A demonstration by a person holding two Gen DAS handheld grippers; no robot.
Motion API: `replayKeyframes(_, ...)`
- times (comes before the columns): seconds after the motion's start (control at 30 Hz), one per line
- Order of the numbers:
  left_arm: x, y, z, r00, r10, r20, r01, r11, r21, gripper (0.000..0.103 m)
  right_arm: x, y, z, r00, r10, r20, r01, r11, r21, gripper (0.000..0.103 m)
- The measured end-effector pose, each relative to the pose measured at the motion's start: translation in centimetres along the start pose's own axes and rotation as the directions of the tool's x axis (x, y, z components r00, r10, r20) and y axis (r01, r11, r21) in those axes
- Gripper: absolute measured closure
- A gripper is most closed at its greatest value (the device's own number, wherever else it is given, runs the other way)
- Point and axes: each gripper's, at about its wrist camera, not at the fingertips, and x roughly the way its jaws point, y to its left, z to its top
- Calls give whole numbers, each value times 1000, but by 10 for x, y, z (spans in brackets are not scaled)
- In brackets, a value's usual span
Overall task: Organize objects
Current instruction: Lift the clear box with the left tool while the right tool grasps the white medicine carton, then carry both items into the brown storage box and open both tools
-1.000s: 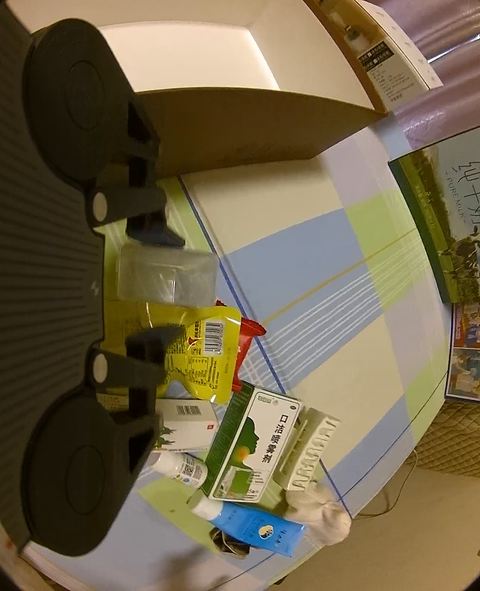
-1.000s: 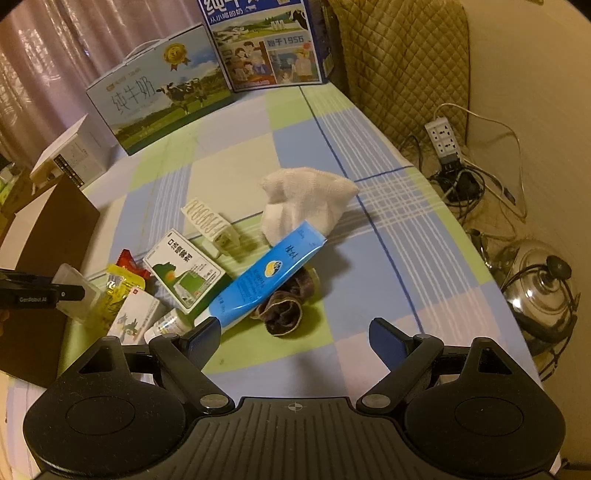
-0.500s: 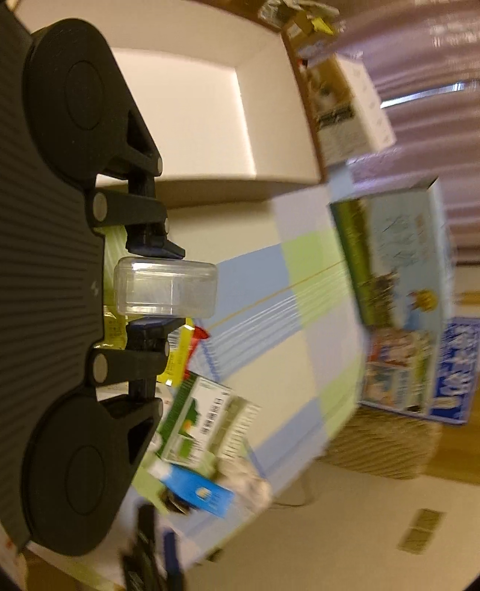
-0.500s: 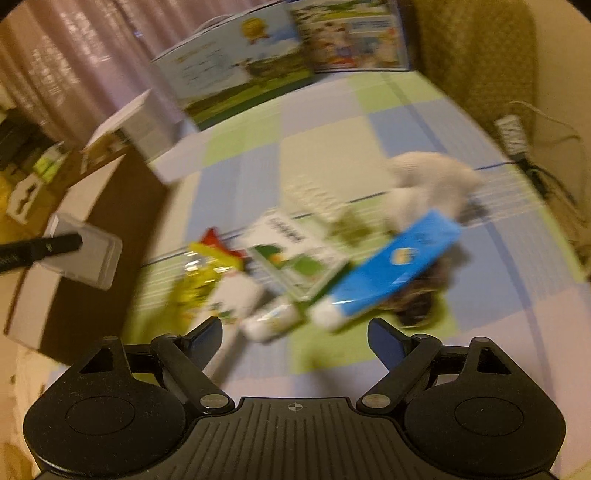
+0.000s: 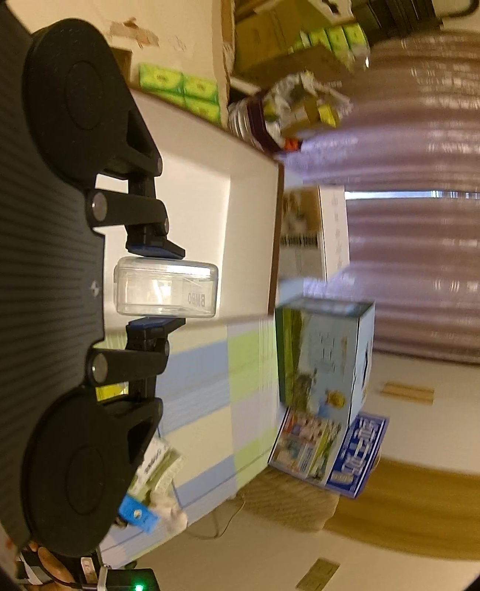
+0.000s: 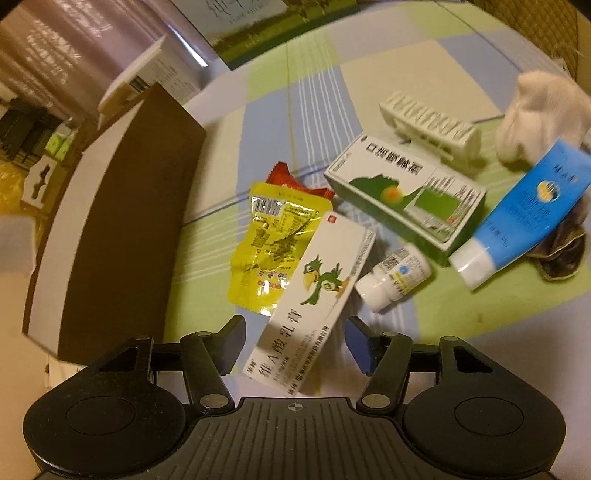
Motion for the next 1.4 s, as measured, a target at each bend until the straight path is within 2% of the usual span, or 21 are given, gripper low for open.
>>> replayKeyframes(0.1,2,19,-4,999,34,-15,-35,999,-30,77,13,1,1,999,-36,-20,36,998,42,47)
replayKeyframes(0.17,3,30,-10,998,50,-28,-51,998,-46,77,20,0,1,998,-51,-37,54,996,76,57)
replayKeyframes(0.37,6,55,-21,996,68,-58,-72,994,-78,77,17,-2,-1,996,-81,-28,84,987,140,66)
replayKeyframes(0.47,9,62,-25,995,70,-68,-77,993,-92,77,2,3,0,997,-71,-18,73,985,158,68)
replayKeyframes(0.63,12,74,-33,993,79,-87,-88,990,-112,77,-31,27,8,997,-32,67,23,990,137,69)
replayKeyframes(0.73,14,80,-36,992,80,-94,-91,988,-124,77,-44,47,14,994,16,111,-29,993,113,69)
replayKeyframes(0.87,15,85,-39,992,79,-97,-92,987,-135,77,-52,88,24,983,127,129,-131,991,21,69)
replayKeyframes(1.07,16,92,-42,991,90,-102,-105,982,-154,77,-37,163,34,964,255,82,-243,961,-130,69)
replayKeyframes(1.23,20,100,-42,988,102,-114,-121,978,-171,77,-4,218,35,966,259,15,-248,940,-234,69)
replayKeyframes(1.4,25,110,-43,984,109,-139,-134,974,-184,77,33,248,23,981,189,-31,-190,933,-307,69)
